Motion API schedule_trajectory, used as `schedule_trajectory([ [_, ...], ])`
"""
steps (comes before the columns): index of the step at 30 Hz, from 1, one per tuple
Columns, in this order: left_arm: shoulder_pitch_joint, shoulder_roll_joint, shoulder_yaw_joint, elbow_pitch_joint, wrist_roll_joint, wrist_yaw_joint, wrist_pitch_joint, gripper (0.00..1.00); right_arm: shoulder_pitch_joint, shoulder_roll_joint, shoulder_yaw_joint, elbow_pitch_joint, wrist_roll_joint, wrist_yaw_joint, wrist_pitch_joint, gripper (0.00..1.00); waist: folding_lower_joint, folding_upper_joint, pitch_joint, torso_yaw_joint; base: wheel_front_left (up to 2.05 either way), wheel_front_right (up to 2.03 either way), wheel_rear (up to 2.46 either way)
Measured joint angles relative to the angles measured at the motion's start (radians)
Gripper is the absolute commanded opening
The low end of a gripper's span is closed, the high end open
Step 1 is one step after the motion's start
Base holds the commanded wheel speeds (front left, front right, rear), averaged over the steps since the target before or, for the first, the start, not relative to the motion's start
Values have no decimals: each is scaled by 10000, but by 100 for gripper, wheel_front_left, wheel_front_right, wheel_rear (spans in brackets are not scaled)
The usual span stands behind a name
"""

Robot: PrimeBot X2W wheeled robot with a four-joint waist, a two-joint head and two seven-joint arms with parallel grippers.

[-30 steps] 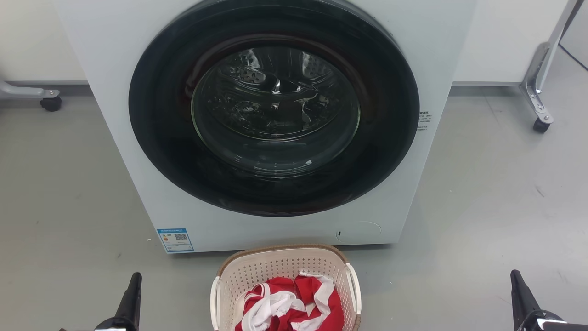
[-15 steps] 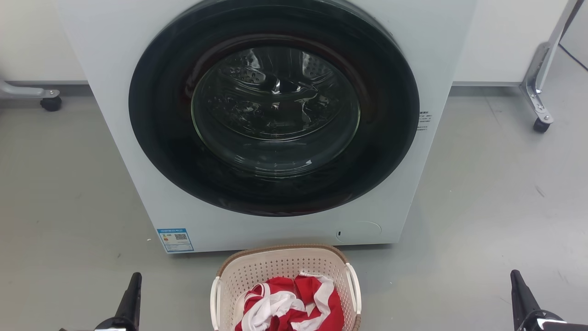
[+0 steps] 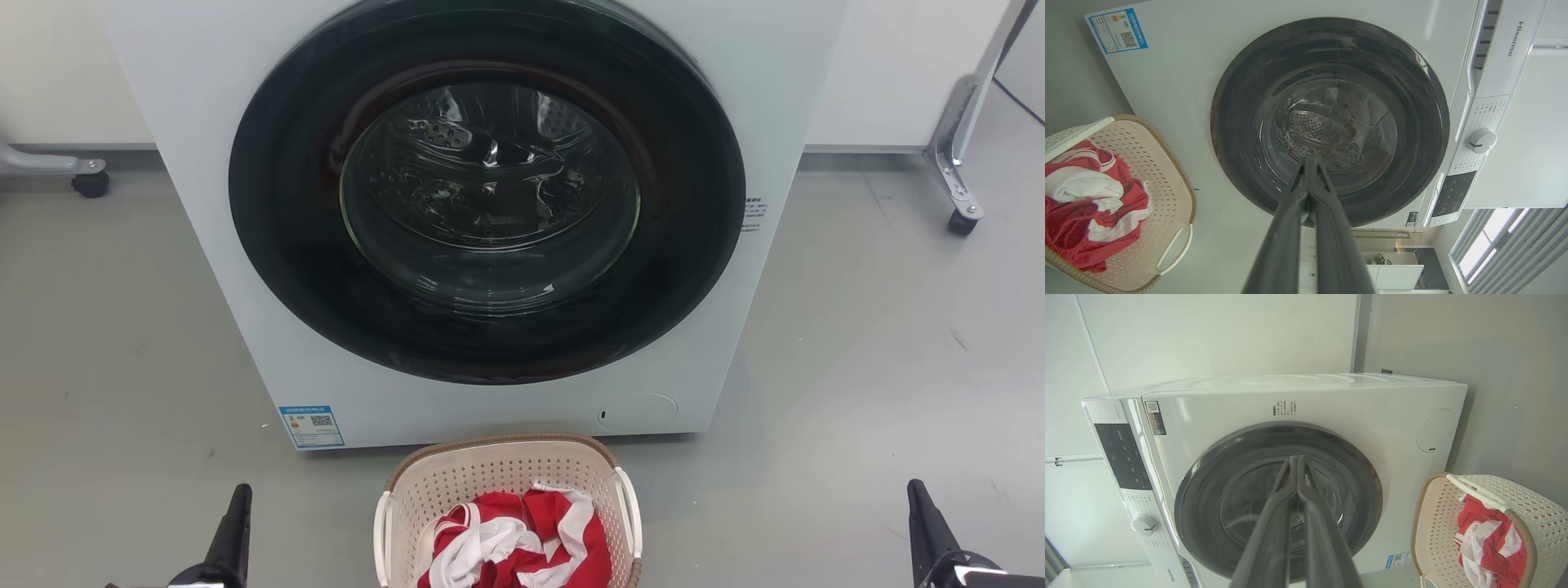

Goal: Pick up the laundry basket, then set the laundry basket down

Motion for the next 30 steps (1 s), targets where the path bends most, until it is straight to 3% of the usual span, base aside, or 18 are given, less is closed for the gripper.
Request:
schedule_trajectory([
  [30,0,0,0,-2,0,0,0,0,0,0,0,-4,0,0,0,0,0,0,0,0,0,0,0],
])
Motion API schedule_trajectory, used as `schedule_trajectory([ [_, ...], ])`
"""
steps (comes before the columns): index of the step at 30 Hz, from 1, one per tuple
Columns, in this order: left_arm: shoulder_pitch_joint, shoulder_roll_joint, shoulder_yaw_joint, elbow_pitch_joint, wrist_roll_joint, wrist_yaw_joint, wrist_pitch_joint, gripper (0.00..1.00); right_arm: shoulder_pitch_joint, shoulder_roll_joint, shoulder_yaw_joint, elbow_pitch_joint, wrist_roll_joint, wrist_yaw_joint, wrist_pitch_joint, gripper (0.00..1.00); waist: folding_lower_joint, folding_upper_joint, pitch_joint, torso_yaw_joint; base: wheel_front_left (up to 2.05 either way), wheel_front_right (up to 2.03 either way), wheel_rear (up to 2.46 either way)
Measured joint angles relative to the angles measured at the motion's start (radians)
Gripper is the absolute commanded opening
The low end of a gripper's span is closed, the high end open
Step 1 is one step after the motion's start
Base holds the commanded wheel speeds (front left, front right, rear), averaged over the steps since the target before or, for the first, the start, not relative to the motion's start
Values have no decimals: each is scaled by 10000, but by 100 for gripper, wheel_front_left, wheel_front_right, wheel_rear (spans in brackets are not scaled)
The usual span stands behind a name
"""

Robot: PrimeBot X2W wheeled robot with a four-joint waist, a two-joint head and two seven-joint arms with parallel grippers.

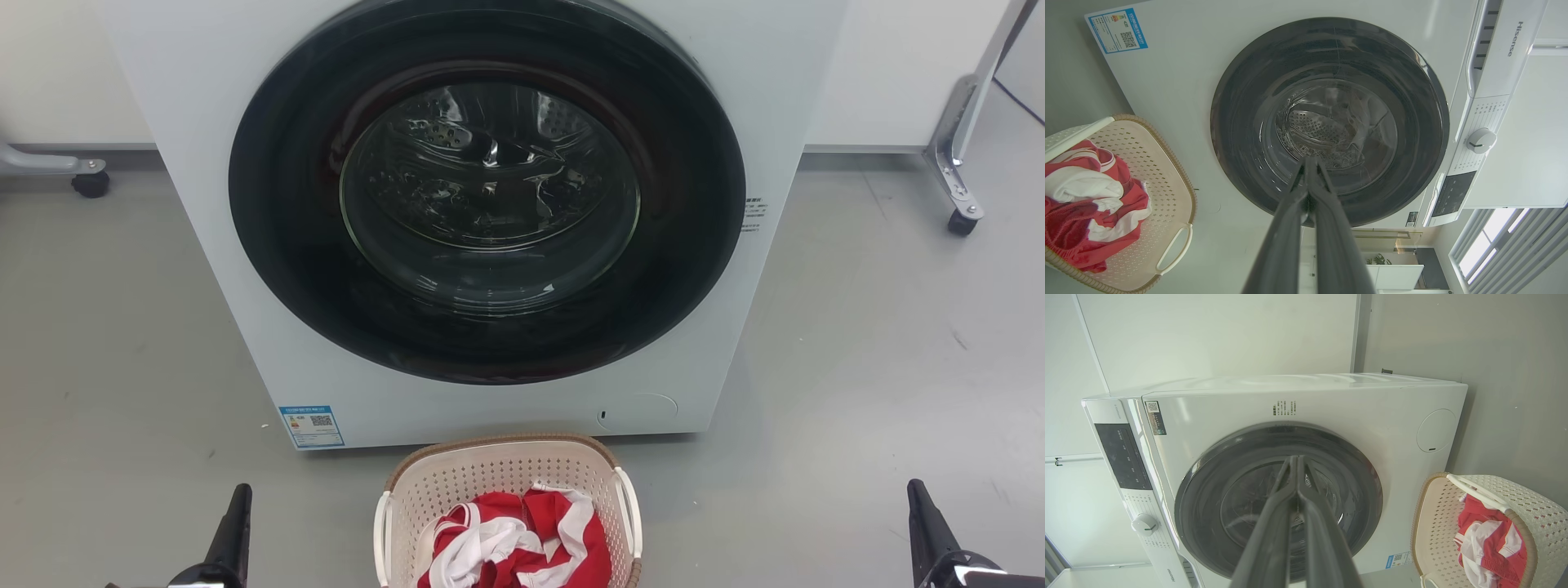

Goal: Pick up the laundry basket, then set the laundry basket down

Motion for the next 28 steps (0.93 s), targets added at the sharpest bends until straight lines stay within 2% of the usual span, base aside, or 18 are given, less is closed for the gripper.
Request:
schedule_trajectory([
  [28,0,0,0,-4,0,0,0,0,0,0,0,-2,0,0,0,0,0,0,0,0,0,0,0],
])
